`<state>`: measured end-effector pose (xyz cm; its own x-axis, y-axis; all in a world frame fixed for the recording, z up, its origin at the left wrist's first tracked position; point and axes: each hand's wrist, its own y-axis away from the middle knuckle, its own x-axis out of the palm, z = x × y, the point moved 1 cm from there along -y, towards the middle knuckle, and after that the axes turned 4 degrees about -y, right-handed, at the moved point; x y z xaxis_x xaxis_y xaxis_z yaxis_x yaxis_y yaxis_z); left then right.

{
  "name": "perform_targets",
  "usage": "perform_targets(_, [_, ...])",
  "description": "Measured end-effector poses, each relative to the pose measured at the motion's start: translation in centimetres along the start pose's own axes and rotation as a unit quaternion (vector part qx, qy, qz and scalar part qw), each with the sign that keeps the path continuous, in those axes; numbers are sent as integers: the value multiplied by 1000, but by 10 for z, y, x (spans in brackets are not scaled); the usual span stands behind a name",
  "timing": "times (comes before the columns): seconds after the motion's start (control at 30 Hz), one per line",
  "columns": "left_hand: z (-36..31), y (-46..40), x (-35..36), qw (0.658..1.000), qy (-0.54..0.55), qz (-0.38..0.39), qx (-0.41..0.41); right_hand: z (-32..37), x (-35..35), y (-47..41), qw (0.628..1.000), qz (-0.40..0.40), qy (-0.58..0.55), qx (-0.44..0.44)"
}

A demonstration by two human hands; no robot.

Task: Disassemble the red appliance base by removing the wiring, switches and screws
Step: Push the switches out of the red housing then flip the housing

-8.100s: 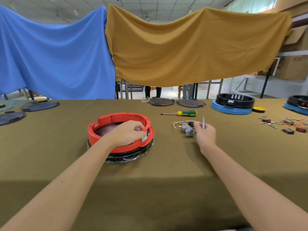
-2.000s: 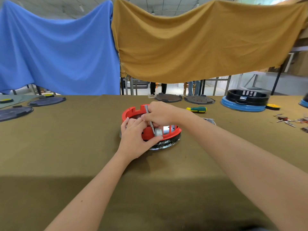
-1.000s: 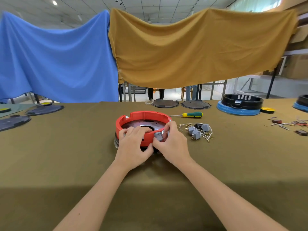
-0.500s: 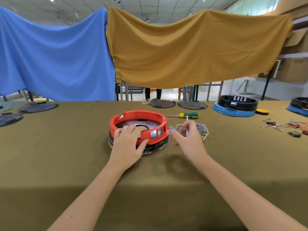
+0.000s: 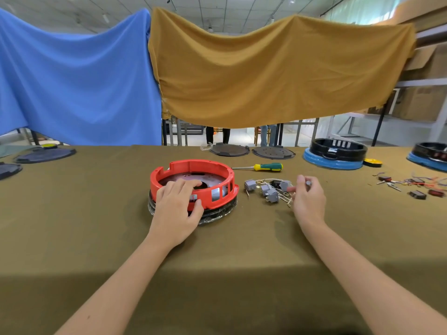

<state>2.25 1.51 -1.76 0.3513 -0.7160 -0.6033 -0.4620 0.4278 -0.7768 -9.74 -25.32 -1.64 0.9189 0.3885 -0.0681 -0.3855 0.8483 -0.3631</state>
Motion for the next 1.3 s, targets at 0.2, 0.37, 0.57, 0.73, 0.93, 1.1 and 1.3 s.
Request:
perform_targets(0.2, [1, 2, 1, 999, -30, -6, -45, 11, 8, 21, 963, 189, 103, -164])
perform_targets(0.37, [3, 2, 6, 997, -43, 23, -60, 8, 17, 26, 874, 310, 282, -246])
perform_targets(0.57, [7, 1, 8, 996, -29, 35, -71, 0, 21, 19, 870, 300, 328, -214])
perform_targets(0.73, [11, 0, 7, 997, 41, -6, -59, -1, 19, 19, 886, 267, 306, -222])
perform_targets(0.93, [25, -3, -6, 928, 193, -123, -294, 3, 17, 22, 906, 219, 273, -236])
perform_targets(1.1, [36, -5, -2, 858, 284, -53, -425, 6, 14, 20, 912, 240, 250, -218])
perform_targets(1.3, [40, -7, -3, 843, 319, -115, -418, 10, 14, 24, 903, 276, 241, -223])
